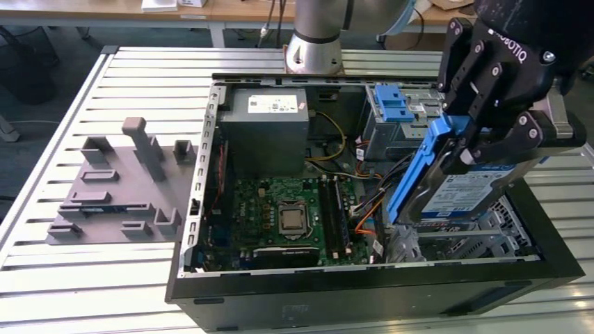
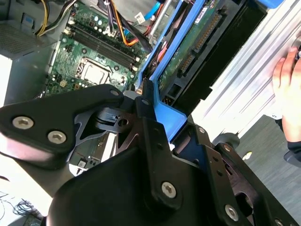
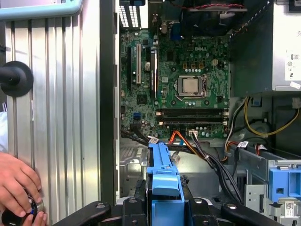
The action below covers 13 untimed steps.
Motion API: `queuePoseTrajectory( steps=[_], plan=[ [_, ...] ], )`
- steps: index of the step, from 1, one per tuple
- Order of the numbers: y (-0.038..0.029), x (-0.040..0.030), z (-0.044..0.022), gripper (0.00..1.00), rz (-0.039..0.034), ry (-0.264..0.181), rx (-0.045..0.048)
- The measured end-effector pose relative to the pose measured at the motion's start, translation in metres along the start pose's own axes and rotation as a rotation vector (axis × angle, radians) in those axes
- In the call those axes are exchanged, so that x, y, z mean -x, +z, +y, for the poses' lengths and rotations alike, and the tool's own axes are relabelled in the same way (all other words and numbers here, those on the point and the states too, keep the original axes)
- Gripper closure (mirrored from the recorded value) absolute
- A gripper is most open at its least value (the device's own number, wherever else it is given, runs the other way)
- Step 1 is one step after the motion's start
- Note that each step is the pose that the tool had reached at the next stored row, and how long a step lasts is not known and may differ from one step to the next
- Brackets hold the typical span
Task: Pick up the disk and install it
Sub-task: 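Insert the disk into the insertion slot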
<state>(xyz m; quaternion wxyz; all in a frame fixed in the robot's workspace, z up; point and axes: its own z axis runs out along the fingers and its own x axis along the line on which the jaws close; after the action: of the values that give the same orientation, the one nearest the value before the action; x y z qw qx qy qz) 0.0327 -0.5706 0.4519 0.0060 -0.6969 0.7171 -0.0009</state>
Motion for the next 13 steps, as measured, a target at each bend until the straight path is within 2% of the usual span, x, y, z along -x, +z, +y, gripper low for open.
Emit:
queuePoseTrajectory(
  steps=[2,13],
  plan=[
    [0.0003,0.0001,-0.0026,0.64,0.0001,0.0,0.0002],
    [0.0006,0.0001,-0.0041,0.64,0.0001,0.0,0.0002]
  ],
)
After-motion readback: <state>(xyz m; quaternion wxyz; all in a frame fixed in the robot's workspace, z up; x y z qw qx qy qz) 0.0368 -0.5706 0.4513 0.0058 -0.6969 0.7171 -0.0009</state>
